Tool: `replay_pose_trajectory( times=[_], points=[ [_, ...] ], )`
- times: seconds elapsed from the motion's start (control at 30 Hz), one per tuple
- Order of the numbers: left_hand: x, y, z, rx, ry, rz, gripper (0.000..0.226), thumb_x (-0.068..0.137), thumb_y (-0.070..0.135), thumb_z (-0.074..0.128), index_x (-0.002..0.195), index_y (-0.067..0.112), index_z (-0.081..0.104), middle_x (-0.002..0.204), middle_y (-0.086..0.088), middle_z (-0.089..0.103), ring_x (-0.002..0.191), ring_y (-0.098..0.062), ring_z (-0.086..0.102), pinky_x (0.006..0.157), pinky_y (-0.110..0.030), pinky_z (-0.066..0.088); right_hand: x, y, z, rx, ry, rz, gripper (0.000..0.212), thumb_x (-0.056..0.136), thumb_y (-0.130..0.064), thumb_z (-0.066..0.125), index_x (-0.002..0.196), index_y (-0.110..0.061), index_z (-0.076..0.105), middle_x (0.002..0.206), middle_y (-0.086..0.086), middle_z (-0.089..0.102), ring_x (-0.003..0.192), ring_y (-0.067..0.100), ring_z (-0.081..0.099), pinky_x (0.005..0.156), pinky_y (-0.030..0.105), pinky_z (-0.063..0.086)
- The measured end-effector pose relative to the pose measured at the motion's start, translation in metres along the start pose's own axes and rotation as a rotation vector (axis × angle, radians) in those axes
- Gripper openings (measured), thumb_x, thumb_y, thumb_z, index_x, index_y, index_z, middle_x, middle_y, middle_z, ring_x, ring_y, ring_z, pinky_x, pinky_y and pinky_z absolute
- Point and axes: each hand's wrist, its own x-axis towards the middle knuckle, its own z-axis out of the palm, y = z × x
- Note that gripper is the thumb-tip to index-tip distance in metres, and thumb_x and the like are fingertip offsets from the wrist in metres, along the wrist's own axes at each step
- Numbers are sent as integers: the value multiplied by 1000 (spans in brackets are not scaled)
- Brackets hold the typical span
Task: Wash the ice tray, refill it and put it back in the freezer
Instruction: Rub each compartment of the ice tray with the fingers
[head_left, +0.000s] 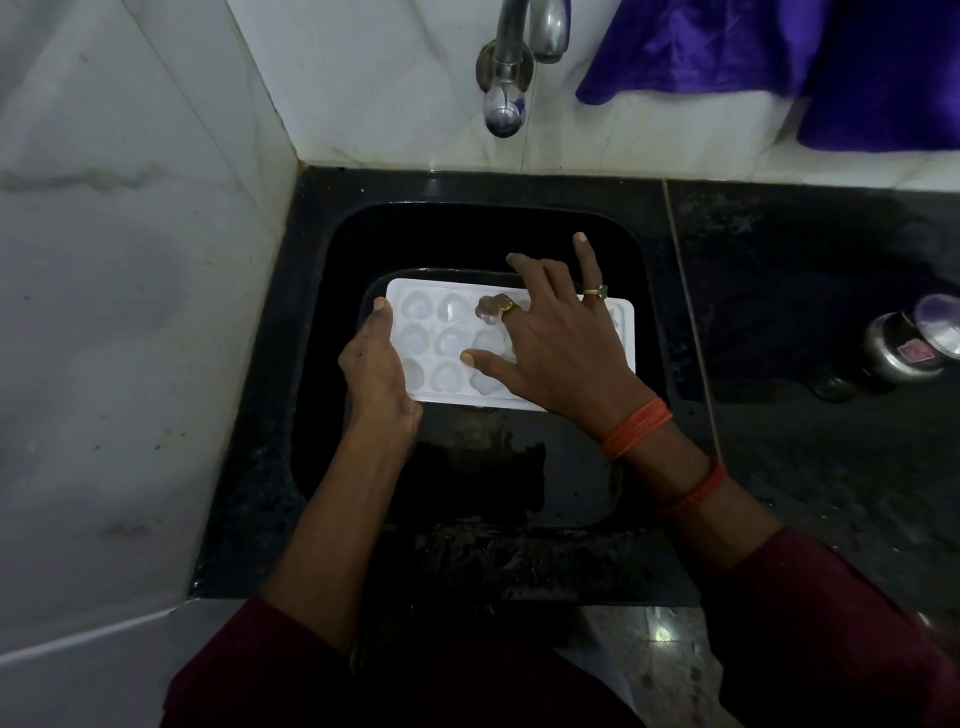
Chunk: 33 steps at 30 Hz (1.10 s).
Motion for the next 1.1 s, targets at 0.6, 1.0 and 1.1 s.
replay_pose_trajectory(
  times=[0.6, 1.0, 1.1],
  points=[
    [-5, -3, 1, 11, 28, -2, 28, 102, 38, 61, 108, 12, 72, 106, -11, 77, 89, -30, 77, 53, -33, 60, -5, 3, -4, -34, -56, 79, 76, 82, -85, 35, 118, -29, 71, 129, 14, 58, 115, 34, 56, 120, 59, 1],
    [-5, -5, 7, -7, 4, 7, 26, 103, 37, 59, 101, 15, 72, 100, -8, 77, 79, -25, 77, 51, -33, 59, -4, 10, -7, 8, 1, 71, 65, 79, -83, 48, 102, -29, 77, 129, 12, 60, 116, 32, 57, 120, 58, 3],
    [-3, -6, 7, -15, 0, -2, 27, 103, 37, 60, 102, 13, 72, 101, -9, 78, 81, -27, 77, 53, -34, 60, -5, 10, -4, 18, -7, 62, 65, 81, -81, 47, 104, -28, 78, 129, 14, 60, 116, 33, 57, 120, 59, 5]
  ],
)
